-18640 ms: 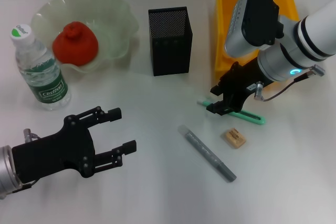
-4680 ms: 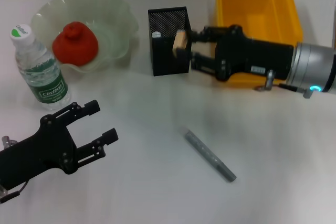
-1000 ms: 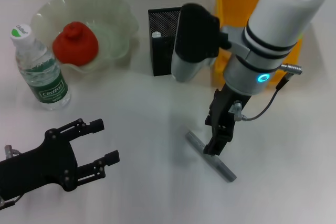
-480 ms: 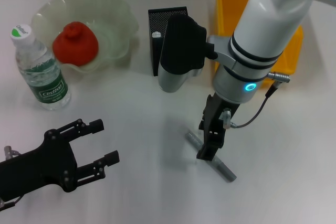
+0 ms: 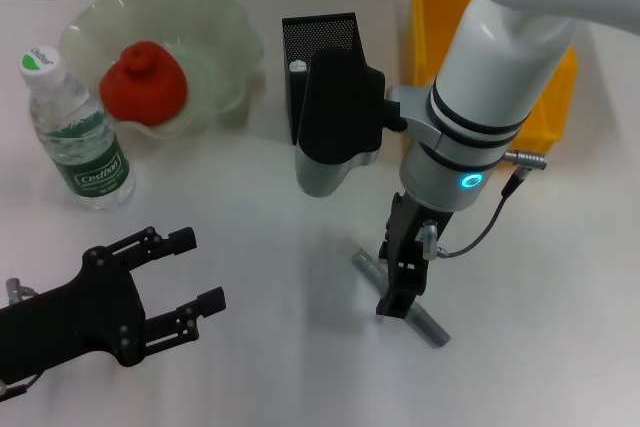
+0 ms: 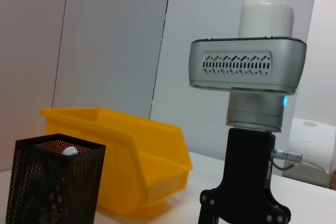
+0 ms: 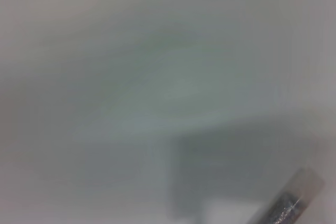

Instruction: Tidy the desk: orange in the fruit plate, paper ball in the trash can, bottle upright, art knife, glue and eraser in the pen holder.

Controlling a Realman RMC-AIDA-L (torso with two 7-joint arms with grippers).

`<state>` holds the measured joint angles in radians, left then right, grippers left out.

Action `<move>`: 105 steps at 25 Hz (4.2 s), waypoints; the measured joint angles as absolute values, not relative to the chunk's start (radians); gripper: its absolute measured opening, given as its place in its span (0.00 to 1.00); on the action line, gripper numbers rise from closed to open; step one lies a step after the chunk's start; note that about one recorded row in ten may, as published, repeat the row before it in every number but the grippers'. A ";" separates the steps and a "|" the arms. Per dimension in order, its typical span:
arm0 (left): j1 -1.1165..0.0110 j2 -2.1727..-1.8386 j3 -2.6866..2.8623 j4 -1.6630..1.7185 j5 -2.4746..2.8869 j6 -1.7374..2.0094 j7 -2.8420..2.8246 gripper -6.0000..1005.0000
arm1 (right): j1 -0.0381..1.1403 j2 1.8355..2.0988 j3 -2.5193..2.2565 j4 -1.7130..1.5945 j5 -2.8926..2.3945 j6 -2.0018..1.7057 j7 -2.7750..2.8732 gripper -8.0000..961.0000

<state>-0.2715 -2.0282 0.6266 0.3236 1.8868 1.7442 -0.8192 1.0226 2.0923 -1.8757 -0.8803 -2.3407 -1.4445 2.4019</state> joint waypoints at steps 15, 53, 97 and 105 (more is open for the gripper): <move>-0.271 -2.026 0.627 0.324 1.887 1.751 -0.819 0.76 | 1.024 2.092 -1.921 -0.879 -2.337 -1.429 2.409 0.67; -0.278 -2.029 0.621 0.324 1.885 1.750 -0.822 0.76 | 1.023 2.092 -1.948 -0.872 -2.330 -1.390 2.414 0.22; -0.279 -2.037 0.607 0.324 1.874 1.759 -0.819 0.76 | 0.674 2.083 -1.112 -0.437 -1.435 -1.422 1.669 0.14; -0.283 -2.037 0.605 0.324 1.874 1.762 -0.818 0.76 | 0.617 2.086 -1.106 -0.392 -1.200 -1.349 1.498 0.14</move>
